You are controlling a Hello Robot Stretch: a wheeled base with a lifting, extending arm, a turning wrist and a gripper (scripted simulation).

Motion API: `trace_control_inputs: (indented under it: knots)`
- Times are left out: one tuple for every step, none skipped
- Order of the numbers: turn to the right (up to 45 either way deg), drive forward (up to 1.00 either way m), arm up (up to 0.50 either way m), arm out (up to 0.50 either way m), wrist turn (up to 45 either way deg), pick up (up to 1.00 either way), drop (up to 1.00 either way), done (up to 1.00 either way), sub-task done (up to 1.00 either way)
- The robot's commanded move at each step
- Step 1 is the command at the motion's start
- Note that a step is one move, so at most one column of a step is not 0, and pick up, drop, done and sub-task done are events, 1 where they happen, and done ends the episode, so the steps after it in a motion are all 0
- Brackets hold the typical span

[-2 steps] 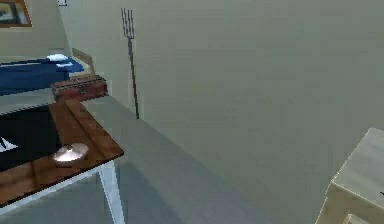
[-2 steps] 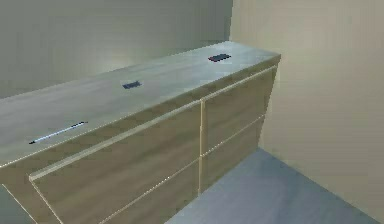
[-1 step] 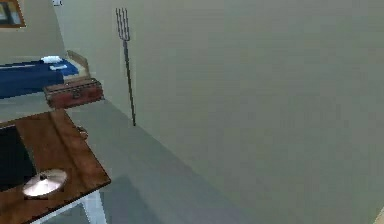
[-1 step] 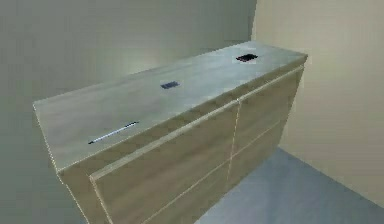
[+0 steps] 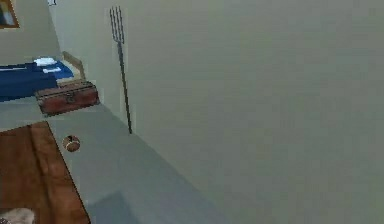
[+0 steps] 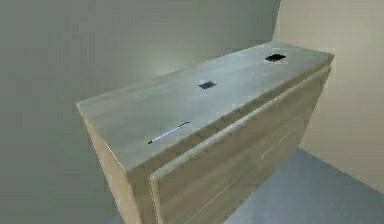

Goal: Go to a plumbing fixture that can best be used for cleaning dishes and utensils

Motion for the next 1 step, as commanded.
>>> trace_control_inputs:
  knots:
    - [3.0,0.00,0.00,0.00,0.0,0.00,0.00,0.00,0.00]
